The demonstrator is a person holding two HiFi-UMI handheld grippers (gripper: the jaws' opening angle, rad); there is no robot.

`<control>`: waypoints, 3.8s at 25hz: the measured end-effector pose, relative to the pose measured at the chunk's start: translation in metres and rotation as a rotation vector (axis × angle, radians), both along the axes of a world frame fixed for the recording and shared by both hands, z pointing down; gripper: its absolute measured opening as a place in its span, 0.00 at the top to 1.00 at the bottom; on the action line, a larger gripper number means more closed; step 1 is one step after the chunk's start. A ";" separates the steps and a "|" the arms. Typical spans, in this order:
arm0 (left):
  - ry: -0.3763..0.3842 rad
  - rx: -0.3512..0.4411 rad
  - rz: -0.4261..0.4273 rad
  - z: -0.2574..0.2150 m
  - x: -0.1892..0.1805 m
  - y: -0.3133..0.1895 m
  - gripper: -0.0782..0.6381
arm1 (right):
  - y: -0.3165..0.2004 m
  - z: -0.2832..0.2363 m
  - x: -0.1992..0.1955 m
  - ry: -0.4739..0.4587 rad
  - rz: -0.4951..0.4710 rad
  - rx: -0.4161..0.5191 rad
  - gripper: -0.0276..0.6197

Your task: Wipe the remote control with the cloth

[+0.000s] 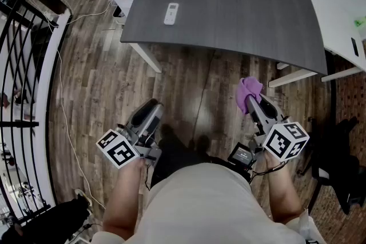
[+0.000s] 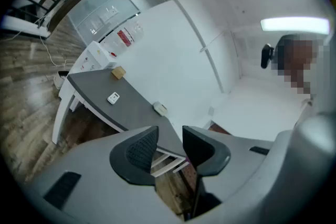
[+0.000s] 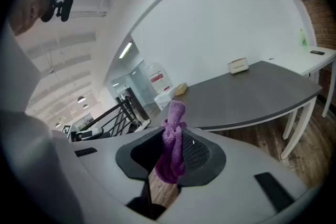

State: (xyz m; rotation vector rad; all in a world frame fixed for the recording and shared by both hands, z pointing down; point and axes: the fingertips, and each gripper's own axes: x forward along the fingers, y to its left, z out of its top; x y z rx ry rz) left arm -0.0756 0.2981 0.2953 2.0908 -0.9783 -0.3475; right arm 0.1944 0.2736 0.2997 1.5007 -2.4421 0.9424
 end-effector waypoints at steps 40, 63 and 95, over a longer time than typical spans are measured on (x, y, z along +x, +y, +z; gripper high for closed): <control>-0.970 -0.134 0.267 0.228 0.010 -0.413 0.50 | -0.416 0.166 -0.243 1.211 -0.802 0.331 0.82; -0.906 -0.245 0.171 0.239 0.001 -0.410 0.55 | -0.405 0.199 -0.257 1.169 -1.272 0.364 0.82; -0.477 -0.424 0.343 0.233 0.021 -0.396 0.71 | -0.447 0.200 -0.198 0.649 -0.570 -0.101 0.82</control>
